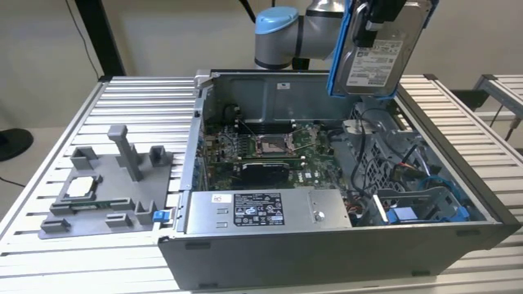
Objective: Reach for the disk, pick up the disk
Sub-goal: 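Pick up the disk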
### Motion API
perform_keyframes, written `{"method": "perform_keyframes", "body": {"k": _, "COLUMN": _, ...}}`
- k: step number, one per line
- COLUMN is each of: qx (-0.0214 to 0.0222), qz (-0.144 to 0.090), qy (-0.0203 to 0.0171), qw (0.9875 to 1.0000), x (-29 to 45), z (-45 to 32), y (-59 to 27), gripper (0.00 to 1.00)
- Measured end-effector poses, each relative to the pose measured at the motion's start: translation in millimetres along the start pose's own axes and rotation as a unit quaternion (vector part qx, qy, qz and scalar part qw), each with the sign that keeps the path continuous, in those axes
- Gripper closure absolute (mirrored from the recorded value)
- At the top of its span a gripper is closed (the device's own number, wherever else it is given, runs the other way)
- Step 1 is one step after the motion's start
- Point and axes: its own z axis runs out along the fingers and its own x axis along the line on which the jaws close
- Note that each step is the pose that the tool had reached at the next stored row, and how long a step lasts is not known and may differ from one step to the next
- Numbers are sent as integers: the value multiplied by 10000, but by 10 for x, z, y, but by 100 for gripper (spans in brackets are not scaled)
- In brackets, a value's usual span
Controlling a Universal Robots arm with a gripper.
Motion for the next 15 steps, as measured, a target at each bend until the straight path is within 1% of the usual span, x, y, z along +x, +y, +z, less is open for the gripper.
{"method": "perform_keyframes", "body": {"k": 6, "qx": -8, "qz": 67, "qy": -2, "qw": 10000, "x": 105, "z": 5, "y": -10, "gripper": 100}}
{"method": "perform_keyframes", "body": {"k": 15, "qx": -13, "qz": 167, "qy": -5, "qw": 9999, "x": 303, "z": 19, "y": -28, "gripper": 100}}
